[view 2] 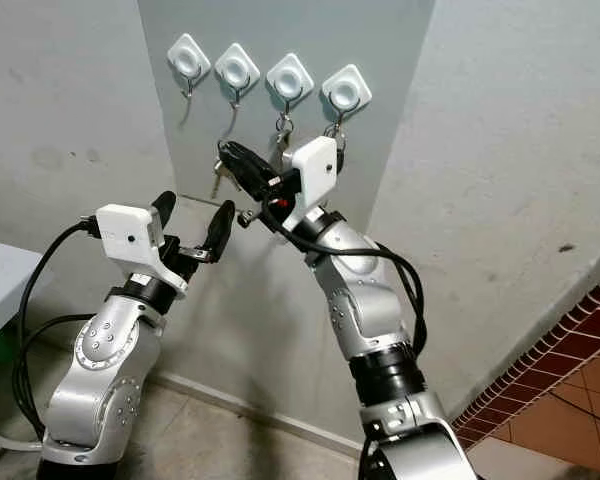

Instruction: Hang keys on a hook

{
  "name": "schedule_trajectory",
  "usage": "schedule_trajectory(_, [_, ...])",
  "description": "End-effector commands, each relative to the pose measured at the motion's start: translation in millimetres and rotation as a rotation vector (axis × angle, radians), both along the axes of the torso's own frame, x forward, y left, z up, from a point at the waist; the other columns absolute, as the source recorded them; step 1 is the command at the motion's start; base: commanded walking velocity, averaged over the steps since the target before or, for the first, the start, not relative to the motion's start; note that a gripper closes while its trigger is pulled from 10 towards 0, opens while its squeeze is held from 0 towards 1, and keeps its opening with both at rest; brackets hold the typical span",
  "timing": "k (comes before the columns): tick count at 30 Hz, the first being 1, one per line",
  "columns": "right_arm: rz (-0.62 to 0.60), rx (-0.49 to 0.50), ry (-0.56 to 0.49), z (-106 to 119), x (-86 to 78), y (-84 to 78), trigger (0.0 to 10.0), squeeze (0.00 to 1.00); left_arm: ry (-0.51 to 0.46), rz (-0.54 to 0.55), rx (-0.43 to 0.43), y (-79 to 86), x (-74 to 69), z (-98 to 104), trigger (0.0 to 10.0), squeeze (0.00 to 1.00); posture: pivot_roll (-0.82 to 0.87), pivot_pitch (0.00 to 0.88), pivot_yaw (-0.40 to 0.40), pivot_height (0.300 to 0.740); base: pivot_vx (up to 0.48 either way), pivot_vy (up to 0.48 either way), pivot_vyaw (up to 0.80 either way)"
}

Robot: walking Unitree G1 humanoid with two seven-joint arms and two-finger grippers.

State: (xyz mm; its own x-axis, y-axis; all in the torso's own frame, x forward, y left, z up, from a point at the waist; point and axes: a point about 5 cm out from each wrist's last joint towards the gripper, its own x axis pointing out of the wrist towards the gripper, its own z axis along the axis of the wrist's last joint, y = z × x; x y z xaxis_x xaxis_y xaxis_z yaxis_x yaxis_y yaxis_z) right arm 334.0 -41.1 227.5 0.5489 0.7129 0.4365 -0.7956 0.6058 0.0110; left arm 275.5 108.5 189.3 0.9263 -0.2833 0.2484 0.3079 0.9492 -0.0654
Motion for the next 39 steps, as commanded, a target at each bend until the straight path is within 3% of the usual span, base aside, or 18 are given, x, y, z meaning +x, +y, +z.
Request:
schedule_trajectory(1, [0.007, 0.030, -0.021, 9, 2.7, -0.8, 10.0, 0.00, -0.016, -0.003, 0.004, -2.3, -0.8, 6, 10.0, 0.00, 0.07, 0.000, -0.070, 0.740, 0.000, 0.000, 0.00])
schedule_trajectory(26, [0.039, 0.158, 0.003, 29, 21.2, 7.4, 10.0, 0.00, -0.008, -0.003, -0.001, -3.9, -3.9, 8, 10.0, 0.00, 0.08, 0.009, -0.071, 0.740, 0.000, 0.000, 0.00])
schedule_trajectory(39, [0.070, 0.253, 0.084, 29, 26.2, 5.7, 10.0, 0.00, -0.003, -0.002, -0.003, -2.9, -4.1, 8, 10.0, 0.00, 0.08, 0.014, -0.067, 0.740, 0.000, 0.000, 0.00])
